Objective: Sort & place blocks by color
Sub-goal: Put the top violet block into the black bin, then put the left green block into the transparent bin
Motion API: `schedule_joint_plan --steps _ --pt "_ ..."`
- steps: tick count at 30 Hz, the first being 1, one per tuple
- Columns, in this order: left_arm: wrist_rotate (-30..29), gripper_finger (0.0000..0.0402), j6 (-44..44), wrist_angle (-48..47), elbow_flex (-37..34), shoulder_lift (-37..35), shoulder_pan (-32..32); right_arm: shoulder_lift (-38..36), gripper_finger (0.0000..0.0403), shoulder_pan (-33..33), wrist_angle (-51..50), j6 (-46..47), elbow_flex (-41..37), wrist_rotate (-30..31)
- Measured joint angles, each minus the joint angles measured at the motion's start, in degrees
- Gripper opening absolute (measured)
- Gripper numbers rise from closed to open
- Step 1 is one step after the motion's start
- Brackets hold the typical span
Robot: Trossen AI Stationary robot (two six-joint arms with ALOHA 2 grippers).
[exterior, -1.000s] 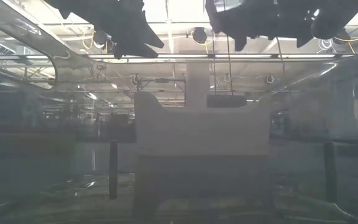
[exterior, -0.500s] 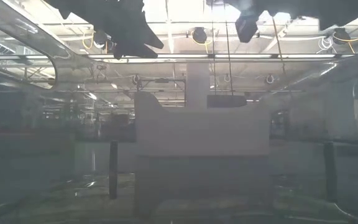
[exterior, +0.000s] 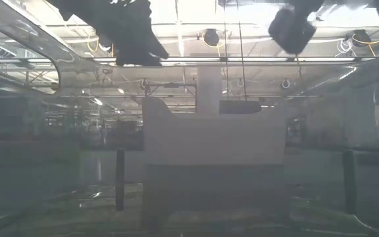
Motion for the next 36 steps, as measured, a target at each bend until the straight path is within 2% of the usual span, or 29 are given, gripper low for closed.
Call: schedule_joint_plan --steps 4,8,11,15,20,29,36 --pt "-0.01 0.0214 -2.95 -2.48 0.0 0.0 -0.76 3.42 0.009 2.95 -3.11 0.28 5.14 -0.02" --pt "0.03 0.0214 -4.56 -4.73 0.0 0.0 -2.37 4.94 0.009 4.94 -11.89 0.52 8.84 -0.07" --pt "0.04 0.0214 -6.32 -6.11 0.01 0.0 -3.89 5.58 0.009 5.72 -15.81 0.54 9.82 -0.41" --pt "0.06 0.0214 -9.21 -8.56 0.02 0.0 -6.32 5.89 0.0097 5.91 -16.76 0.52 10.0 -3.83" --pt "0.08 0.0214 -12.74 -14.02 0.02 0.0 -9.45 5.91 0.0139 5.91 -18.66 0.22 10.0 -4.86" --pt "-0.35 0.0214 -21.48 -29.27 0.02 0.0 -13.96 5.89 0.0225 5.88 -19.25 -3.15 10.0 -6.14" --pt "-0.4 0.0214 -16.73 -37.16 0.02 0.34 -18.74 5.87 0.0255 5.88 -19.2 -5.26 10.0 -6.29"
